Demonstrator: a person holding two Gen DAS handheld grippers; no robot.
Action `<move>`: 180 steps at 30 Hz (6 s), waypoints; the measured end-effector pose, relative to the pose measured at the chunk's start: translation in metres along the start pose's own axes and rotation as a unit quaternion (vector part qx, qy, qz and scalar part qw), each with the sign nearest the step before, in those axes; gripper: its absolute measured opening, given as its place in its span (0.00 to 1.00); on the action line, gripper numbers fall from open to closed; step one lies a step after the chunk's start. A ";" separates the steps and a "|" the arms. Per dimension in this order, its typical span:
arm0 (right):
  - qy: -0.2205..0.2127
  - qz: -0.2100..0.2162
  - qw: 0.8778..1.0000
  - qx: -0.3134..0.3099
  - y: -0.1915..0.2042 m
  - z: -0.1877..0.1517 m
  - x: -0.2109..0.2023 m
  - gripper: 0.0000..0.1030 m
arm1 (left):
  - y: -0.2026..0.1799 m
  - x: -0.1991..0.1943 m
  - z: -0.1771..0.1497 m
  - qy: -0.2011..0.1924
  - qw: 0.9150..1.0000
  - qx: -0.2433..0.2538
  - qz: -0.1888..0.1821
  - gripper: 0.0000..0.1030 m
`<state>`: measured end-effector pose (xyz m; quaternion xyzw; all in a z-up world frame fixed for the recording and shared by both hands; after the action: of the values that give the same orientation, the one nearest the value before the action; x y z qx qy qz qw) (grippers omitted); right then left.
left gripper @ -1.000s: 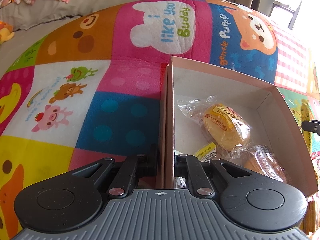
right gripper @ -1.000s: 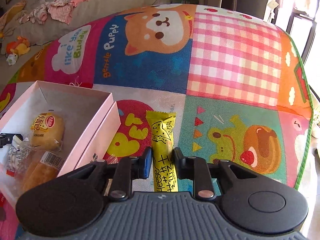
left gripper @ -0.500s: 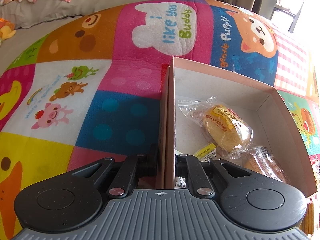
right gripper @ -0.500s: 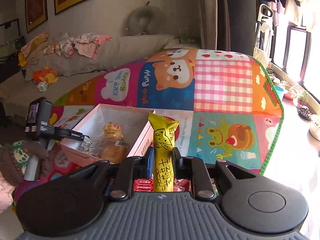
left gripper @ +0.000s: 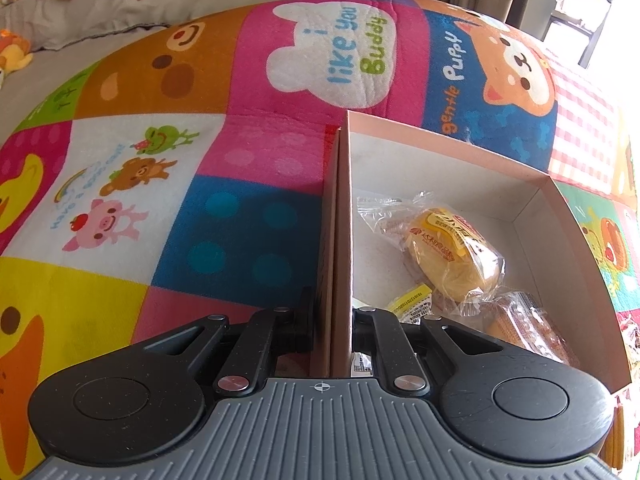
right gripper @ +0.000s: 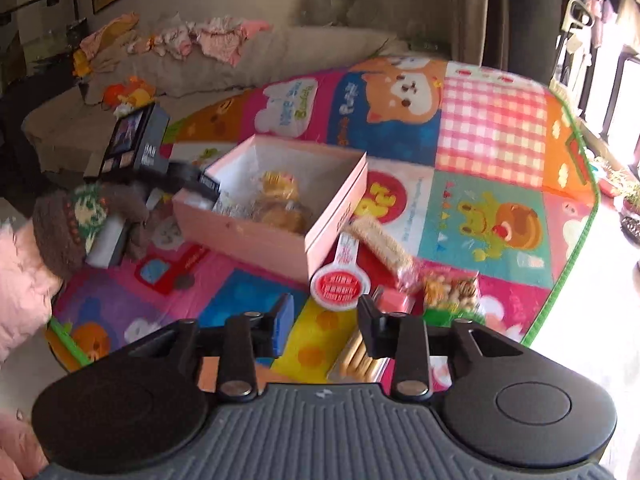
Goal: Organize objects
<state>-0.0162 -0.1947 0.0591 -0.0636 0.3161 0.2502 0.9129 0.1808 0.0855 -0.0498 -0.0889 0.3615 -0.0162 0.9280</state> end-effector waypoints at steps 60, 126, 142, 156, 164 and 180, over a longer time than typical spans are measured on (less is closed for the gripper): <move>0.170 0.175 0.896 0.370 0.011 -0.197 0.020 0.08 | 0.001 -0.001 -0.001 0.002 1.000 0.003 0.004 0.11; 0.157 0.240 0.925 0.249 0.036 -0.169 -0.012 0.96 | 0.000 -0.001 -0.002 -0.003 1.000 -0.013 -0.001 0.12; 0.023 0.040 0.992 0.114 -0.034 -0.080 -0.023 0.96 | 0.001 -0.001 -0.001 0.000 1.000 -0.015 -0.002 0.12; 0.028 -0.067 0.993 0.094 -0.059 -0.047 0.081 0.54 | 0.000 -0.001 -0.002 -0.003 1.000 -0.010 -0.002 0.12; 0.045 -0.087 0.994 0.043 -0.054 -0.042 0.107 0.38 | 0.000 -0.001 -0.002 -0.004 1.000 -0.011 -0.002 0.12; 0.037 -0.003 0.997 0.061 -0.018 -0.015 0.017 0.30 | 0.000 -0.001 -0.002 -0.004 1.000 -0.011 -0.003 0.12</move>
<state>-0.0038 -0.2070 0.0357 -0.0184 0.3642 0.2252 0.9035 0.1787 0.0852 -0.0501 -0.0998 0.3578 -0.0147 0.9283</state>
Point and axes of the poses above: each gripper's, at about its wrist camera, not at the fingertips, and x roughly the way its jaws point, y to its left, z to its top, the point moved 10 cm from there along x, roughly the way its jaws point, and after that the axes turned 8 degrees about -y, right-handed, at the moved point
